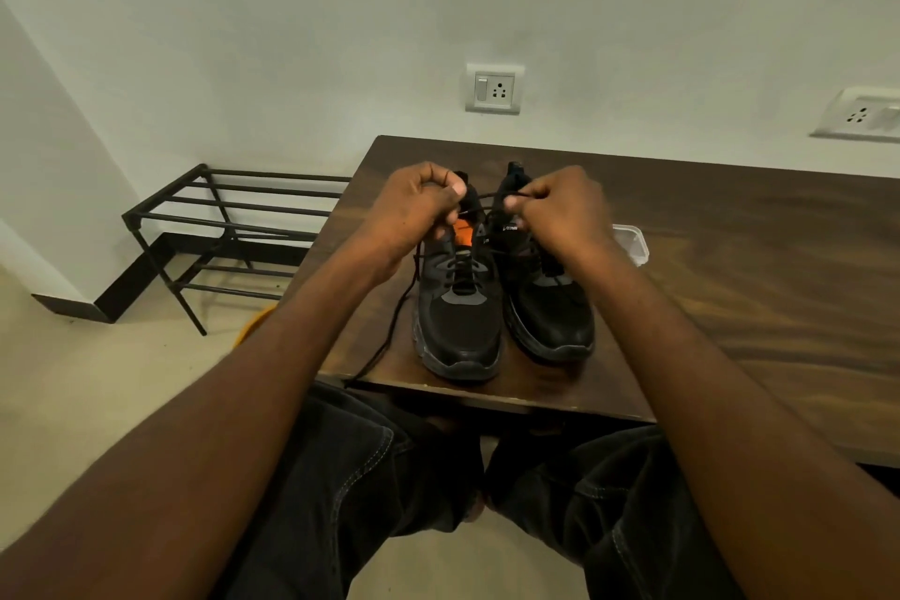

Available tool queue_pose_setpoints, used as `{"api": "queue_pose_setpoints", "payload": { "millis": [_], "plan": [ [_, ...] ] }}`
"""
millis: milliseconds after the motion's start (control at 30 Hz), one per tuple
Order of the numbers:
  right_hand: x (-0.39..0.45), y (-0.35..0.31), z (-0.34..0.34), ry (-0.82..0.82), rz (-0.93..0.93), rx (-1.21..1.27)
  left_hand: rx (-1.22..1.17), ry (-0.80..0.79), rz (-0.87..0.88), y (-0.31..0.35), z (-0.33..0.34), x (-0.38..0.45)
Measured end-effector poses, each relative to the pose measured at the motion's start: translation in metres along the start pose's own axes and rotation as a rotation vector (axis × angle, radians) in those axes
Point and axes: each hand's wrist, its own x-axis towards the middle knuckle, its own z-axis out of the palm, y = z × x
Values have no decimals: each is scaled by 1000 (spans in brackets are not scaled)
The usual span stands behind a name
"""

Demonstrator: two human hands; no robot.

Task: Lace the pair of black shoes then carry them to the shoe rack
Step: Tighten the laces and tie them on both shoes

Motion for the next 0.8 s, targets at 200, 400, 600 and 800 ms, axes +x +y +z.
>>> {"api": "queue_pose_setpoints", "payload": {
  "millis": [200, 400, 600, 800],
  "plan": [
    [-1, 9, -4, 107, -40, -446, 40, 103, -40, -8, -18, 5],
    [-9, -10, 11, -160, -308, -69, 18, 20, -12, 3, -5, -8],
    [-1, -2, 12, -165, -214, 103, 16, -6, -5, -1, -11, -5],
    [-4, -6, 21, -196, -126, 246, 38, -20, -36, 0, -8, -5]
  ]
}}
